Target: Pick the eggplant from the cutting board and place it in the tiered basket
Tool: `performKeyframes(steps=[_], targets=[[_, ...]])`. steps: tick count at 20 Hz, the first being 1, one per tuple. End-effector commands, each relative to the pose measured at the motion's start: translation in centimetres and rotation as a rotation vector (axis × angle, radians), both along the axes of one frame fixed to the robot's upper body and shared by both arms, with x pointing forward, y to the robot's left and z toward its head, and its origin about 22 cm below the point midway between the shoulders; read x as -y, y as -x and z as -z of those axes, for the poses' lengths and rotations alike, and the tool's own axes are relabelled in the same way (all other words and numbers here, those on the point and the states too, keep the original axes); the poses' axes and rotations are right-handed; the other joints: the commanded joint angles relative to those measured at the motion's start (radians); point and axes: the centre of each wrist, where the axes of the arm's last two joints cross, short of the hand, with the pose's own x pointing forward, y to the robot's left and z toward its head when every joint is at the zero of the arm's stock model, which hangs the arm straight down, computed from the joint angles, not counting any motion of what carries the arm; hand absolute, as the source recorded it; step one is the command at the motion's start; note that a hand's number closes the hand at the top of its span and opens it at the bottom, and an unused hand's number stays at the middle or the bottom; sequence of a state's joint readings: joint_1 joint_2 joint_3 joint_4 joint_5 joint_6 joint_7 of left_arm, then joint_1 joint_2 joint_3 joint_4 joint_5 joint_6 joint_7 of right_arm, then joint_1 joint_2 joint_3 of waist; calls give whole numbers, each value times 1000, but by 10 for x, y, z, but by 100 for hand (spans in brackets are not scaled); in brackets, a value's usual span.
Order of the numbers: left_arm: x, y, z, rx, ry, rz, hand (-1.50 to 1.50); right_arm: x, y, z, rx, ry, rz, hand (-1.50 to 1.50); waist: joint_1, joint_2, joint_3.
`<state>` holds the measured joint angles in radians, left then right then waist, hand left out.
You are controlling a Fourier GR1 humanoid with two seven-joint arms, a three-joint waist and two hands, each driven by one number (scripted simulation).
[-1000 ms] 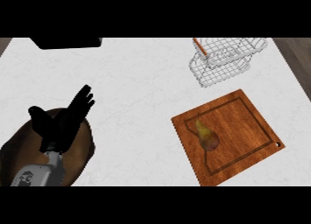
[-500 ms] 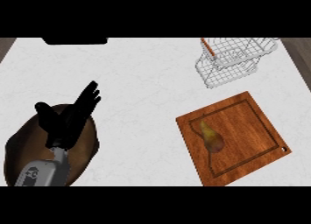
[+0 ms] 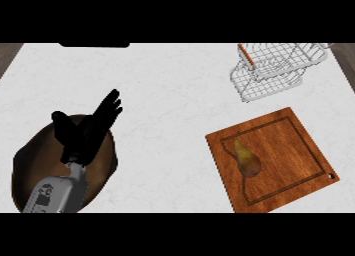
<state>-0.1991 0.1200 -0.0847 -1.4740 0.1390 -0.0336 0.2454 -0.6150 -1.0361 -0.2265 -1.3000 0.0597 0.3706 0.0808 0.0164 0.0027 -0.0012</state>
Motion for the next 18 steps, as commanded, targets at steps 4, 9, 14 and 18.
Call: performKeyframes(steps=[4, 9, 14, 18], targets=[[8, -1, -2, 24, -15, -3, 0, -57, -47, -13, -35, -75, 17, 150, 7, 0, 0], [9, 0, -9, -3, -11, 11, 0, -72, -94, 15, -48, -93, 26, 150, 25, 6, 1], [10, -10, -3, -8, -2, 5, 0, -104, -120, 10, -49, -150, -11, 150, 11, 6, 1], [6, -4, -5, 12, -7, 21, 0, -105, -140, 34, -45, -151, -22, 150, 24, 10, 1]])
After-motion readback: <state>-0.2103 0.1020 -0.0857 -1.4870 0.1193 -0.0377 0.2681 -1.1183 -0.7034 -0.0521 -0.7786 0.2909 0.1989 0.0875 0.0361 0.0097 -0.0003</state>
